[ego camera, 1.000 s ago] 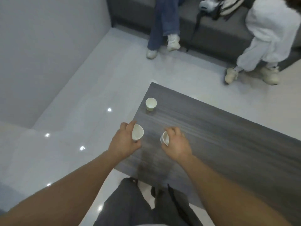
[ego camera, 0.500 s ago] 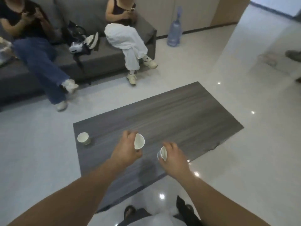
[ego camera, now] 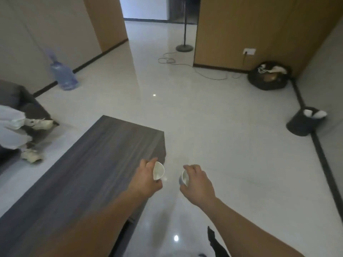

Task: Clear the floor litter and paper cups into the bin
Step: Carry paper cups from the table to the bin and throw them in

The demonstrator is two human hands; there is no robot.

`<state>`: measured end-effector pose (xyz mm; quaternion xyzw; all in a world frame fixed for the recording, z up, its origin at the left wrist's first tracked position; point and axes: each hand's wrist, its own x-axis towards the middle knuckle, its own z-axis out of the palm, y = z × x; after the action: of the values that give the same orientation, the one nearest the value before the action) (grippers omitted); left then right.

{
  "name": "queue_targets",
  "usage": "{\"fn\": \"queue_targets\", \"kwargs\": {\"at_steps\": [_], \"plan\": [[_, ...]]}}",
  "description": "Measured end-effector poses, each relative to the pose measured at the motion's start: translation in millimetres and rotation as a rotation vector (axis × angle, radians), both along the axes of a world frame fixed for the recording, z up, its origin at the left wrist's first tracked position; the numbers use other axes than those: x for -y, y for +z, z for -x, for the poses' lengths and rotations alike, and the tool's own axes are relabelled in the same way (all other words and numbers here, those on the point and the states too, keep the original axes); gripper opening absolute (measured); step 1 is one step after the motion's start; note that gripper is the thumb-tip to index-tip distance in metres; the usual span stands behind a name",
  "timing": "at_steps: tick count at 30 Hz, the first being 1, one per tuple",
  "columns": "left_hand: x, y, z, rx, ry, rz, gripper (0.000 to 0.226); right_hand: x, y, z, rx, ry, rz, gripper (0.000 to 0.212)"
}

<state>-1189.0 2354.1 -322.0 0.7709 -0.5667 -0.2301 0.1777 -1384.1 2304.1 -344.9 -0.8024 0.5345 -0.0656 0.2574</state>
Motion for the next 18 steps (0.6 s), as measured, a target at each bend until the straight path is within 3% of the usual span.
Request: {"fn": "queue_targets", "kwargs": {"at_steps": [9,18], "plan": [[162.1,-10.3,161.8,0.038,-0.439,-0.033,0.08,80.9,-6.9,169.2,-0.007,-0.411,-0.051,0.063],[360.6,-27.7,290.2,-0.036,-0.698,-0.007,0.079,217.5,-3.5,287.9,-0.116,-0.674,-0.047,0.064]]}}
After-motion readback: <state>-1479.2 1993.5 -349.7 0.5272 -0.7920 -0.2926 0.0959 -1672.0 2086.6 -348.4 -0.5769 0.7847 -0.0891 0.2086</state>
